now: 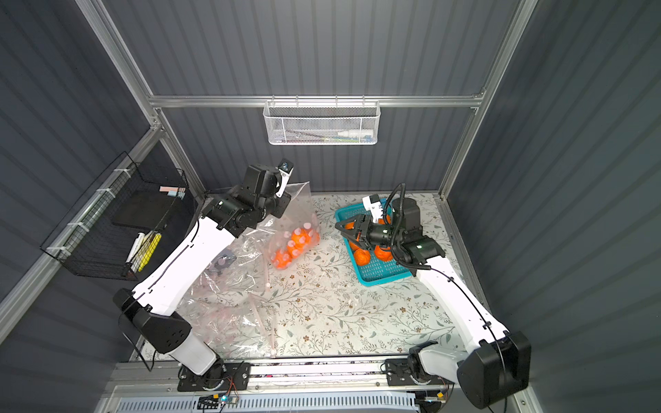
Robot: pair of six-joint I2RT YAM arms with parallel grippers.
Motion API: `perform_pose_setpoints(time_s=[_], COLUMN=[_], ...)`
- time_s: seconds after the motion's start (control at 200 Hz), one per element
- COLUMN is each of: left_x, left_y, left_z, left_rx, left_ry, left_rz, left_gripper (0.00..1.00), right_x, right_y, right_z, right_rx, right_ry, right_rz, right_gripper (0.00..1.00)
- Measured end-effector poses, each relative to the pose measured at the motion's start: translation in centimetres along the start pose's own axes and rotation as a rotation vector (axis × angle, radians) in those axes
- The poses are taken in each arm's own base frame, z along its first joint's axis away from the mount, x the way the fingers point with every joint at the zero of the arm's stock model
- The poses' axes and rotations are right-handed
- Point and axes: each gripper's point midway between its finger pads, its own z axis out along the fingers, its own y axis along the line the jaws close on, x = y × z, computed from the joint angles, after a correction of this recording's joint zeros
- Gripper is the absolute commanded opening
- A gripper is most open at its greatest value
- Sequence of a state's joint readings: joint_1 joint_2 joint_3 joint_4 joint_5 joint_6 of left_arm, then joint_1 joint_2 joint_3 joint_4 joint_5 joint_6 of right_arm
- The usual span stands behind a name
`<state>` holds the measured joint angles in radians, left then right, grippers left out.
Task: Open the zip-top bag and take out the orange
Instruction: Open the zipper of the food storage bag at the center of the board.
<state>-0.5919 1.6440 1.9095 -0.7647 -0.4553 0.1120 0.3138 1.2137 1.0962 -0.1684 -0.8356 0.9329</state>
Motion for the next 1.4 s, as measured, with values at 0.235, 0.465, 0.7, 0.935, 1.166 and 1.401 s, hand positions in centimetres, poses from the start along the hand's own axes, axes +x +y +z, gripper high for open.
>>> perform_pose_setpoints(time_s=[0.235,0.465,0.7,0.935,1.166,1.401], left_x=[4.3,16.2,15.7,14.6,14.3,13.2], left_y=[-8.8,-23.8,-25.3,-25.4,-25.3,-24.6], left_z=[0.4,2.6,3.1,3.2,3.1,2.2], left_rx=[0.363,0.714,0.764,0.778,0.775,0.778], left_ry=[0.021,0.295,0.281,0.25,0.255,0.229], left_rz=[-0.07,-0.079,-0.151,-0.195,-0.229,-0.254], left_gripper=[0.0,0.0,0.0,0.0,0.0,0.0], right_x=[1.0,3.5,7.1,10.1,9.2,8.1], right_y=[0.9,-1.9,-4.3,-6.2,-10.4,-13.2], right_z=[-1.4,-2.0,-1.3,2.1,4.0,5.4], right_rx=[0.002,0.045,0.086,0.173,0.319,0.402], right_ry=[-0.016,0.001,0.05,0.14,0.112,0.076], right_rz=[-0.101,-0.108,-0.125,-0.186,-0.157,-0.147], right_gripper=[0.52,0.44,0.29,0.15,0.07,0.04])
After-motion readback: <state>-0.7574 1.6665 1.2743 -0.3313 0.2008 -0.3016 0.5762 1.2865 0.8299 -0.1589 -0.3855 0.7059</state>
